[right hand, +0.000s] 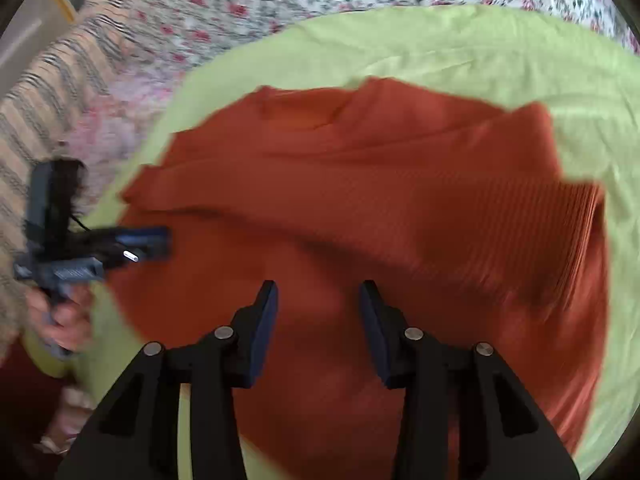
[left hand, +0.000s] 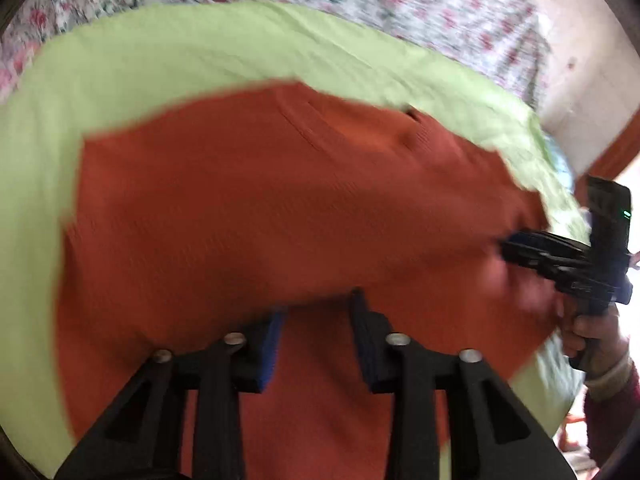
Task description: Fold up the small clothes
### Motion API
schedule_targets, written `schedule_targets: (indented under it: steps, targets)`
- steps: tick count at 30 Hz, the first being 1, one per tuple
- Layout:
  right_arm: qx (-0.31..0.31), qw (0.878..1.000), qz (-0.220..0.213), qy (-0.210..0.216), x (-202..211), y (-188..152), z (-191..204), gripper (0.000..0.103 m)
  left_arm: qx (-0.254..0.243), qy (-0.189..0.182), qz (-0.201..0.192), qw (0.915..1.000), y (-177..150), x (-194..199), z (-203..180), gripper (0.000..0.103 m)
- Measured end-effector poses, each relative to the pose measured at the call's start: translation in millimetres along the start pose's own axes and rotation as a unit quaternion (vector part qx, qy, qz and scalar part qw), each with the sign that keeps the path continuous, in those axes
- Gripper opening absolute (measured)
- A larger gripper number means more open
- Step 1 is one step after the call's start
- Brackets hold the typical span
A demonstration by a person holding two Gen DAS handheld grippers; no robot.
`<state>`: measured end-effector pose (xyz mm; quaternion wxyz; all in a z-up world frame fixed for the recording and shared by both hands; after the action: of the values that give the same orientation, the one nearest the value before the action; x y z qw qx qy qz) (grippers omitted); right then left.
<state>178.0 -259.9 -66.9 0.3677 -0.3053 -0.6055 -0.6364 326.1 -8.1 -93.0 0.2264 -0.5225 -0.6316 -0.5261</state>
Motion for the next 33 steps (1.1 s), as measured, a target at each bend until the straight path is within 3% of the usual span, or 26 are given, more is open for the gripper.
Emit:
schedule_targets:
  steps: [2,3,6,9,16,23,27,33]
  targets:
    - [-0.023,0.999,-0.014,-0.027,-4,20,-27,0.043,0.028,0.057,-0.034,0.9974,41,-1,21,0.029]
    - [-0.039,0.998,-0.025,-0.050,-2,30,-41,0.043,0.043,0.069,-0.045,0.9956,56,-1,30,0.029]
    - [-0.087,0.988,-0.073,-0.109,16,53,-77,0.044,0.102,0.079,-0.078,0.9886,83,12,53,0.043]
    - [-0.134,0.981,-0.102,-0.097,37,52,-92,0.044,0.139,0.064,-0.095,0.9837,78,28,67,0.045]
    - [-0.130,0.985,-0.095,-0.059,46,5,-50,0.045,0.162,0.018,-0.088,0.9827,-18,55,56,0.045]
    - [-0.137,0.984,-0.105,-0.034,65,-40,-16,0.046,0.198,-0.029,-0.095,0.9752,-110,86,38,0.046]
    - [-0.138,0.982,-0.129,-0.026,73,-59,4,0.047,0.200,-0.036,-0.109,0.9730,-141,96,29,0.052]
    - [-0.127,0.984,-0.125,-0.015,77,-82,24,0.047,0.230,-0.058,-0.106,0.9657,-172,95,33,0.054]
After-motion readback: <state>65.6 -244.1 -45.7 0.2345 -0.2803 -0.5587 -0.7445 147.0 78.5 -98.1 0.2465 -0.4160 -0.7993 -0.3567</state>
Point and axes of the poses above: each gripper's, at about its wrist camera, not at the fingertips, and x roughly against the way its jaws point, z to its left, y to its top, the point moved 5 cm from there along -x, roughly the way its jaws point, and after that the axes turned 11 degrees about x, right-handed, at the moved point
